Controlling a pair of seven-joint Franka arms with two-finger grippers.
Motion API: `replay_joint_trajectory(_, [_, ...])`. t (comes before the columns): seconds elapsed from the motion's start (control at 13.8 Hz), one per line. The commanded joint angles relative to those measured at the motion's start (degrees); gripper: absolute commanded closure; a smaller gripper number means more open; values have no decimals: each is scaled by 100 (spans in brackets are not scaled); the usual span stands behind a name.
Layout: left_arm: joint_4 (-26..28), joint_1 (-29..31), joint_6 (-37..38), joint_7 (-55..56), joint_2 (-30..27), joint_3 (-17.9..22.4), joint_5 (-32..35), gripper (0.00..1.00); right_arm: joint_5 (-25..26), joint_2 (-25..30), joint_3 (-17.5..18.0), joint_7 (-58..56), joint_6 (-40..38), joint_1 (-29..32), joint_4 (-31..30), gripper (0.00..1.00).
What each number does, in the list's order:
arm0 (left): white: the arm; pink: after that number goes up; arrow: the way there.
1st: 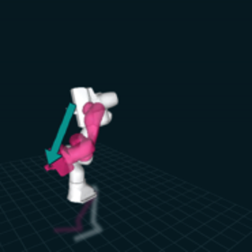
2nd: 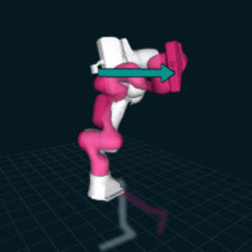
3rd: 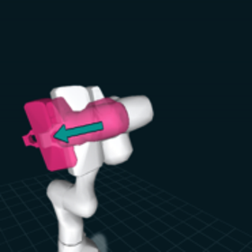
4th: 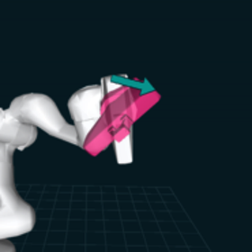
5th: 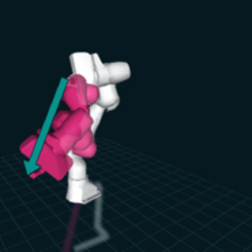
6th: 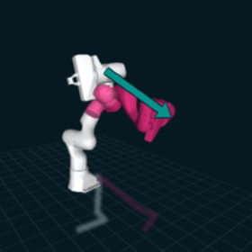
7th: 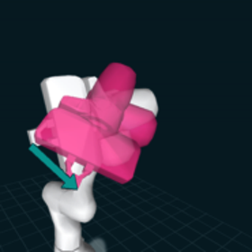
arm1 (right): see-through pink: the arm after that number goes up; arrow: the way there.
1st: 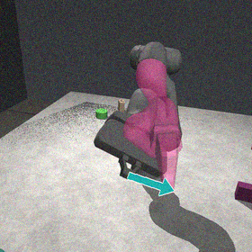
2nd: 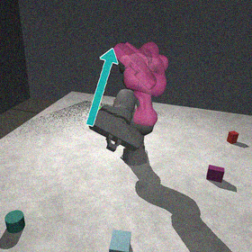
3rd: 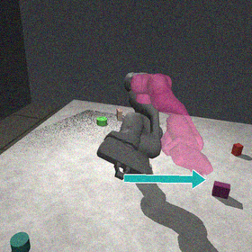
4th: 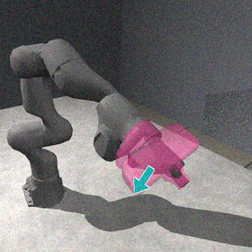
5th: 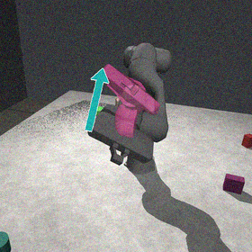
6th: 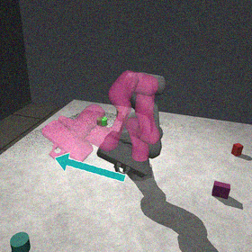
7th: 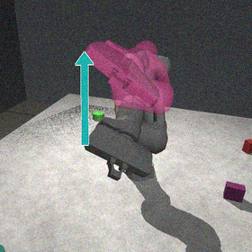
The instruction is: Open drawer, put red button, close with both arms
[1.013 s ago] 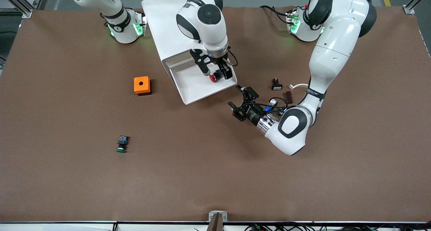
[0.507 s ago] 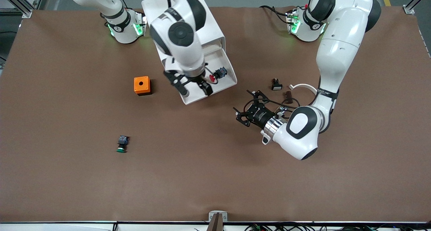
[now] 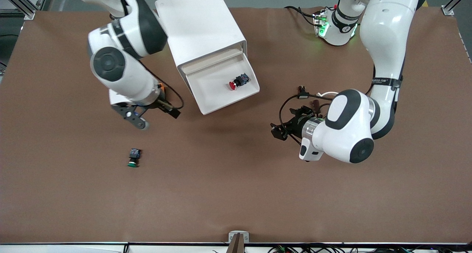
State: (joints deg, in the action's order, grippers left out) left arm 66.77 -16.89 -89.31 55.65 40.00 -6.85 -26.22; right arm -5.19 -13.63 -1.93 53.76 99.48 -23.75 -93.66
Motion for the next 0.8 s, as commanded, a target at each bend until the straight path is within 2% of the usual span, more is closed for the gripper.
replay_joint_trajectory(0.0, [309, -226, -524, -133, -378, 26, 599, 0, 123, 334, 114, -1082, -367, 623, -82, 0])
replay_joint_trajectory(0.22, [590, -472, -798, -37, -616, 26, 1240, 0, 203, 519, 114, -2401, -614, 1291, -82, 0])
replay_joint_trajectory(0.43, [748, -692, -1043, 51, -695, 34, 1418, 0, 361, 634, 114, -3746, -755, 1793, -56, 0])
replay_joint_trajectory(0.72, [1231, -1132, -1956, 779, -739, 26, 2042, 0, 510, 669, 114, -4846, -807, 2303, 67, 0])
